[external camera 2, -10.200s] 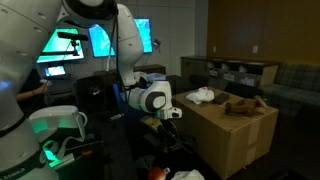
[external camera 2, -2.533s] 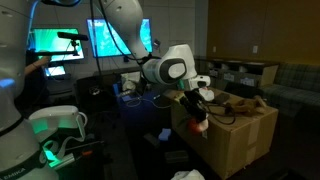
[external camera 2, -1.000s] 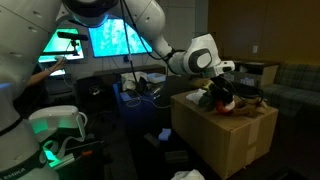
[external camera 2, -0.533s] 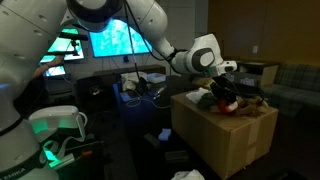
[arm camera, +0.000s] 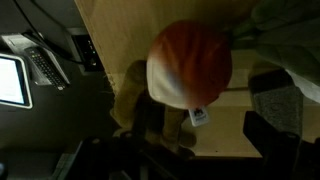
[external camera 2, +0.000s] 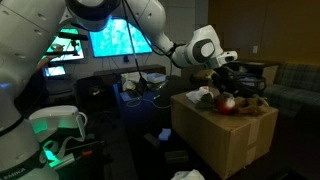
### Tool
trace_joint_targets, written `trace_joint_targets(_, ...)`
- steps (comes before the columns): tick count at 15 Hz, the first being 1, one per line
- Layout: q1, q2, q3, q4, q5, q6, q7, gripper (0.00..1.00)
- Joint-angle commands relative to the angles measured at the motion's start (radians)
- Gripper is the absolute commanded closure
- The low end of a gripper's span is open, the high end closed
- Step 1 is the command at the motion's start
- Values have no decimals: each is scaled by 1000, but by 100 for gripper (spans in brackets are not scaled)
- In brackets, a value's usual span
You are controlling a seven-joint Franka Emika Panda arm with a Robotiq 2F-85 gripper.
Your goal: Pick up all the objects on the box and put them on table, then pick up the all the objects on the table and put them on the box
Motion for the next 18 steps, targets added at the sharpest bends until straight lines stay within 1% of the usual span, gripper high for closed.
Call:
trace_joint_targets(1,60,-38,-35,-3,-55,0,61,0)
trace_joint_targets(7,128,-100,1,-58,-102,14,49,0)
trace_joint_targets(12,197,-102,27,-92,-157,23,44,0)
trace_joint_targets(16,216,-87,54,-106,-171,20,25,0)
trace_joint_targets(18,211,-81,72,-116,-168,21,8,0)
